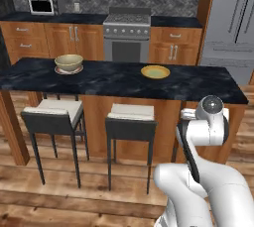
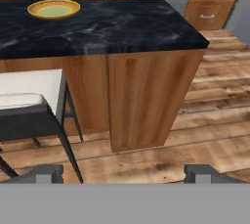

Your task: Move the bowls from the cabinet to the plates on the dining table.

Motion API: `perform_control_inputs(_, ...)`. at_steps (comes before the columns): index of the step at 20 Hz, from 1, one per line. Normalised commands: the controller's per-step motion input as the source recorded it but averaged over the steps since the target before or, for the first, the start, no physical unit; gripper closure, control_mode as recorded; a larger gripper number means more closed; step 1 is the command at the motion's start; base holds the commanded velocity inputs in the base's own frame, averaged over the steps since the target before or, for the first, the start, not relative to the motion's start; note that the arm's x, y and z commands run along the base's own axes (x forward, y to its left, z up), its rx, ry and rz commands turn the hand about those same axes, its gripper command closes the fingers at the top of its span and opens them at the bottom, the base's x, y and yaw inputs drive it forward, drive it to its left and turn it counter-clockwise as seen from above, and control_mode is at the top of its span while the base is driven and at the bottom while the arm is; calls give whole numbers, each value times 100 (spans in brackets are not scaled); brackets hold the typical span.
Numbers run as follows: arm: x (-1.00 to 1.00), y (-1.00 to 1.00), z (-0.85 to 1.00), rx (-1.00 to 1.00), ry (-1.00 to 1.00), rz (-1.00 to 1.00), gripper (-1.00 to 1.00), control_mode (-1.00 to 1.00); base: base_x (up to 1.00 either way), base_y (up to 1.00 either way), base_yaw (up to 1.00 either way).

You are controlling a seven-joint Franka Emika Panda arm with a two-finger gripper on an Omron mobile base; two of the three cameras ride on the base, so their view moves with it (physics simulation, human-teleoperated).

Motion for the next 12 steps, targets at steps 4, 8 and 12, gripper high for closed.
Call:
perform_control_inputs(4, 0, 0, 0, 0, 0, 0, -100, 100, -27, -83, -11)
perform_control_inputs(8, 0, 0, 0, 0, 0, 0, -100, 100, -14, -90, -16)
perform_control_inputs(12, 0, 0, 0, 0, 0, 0, -100, 100, -11, -90, -22)
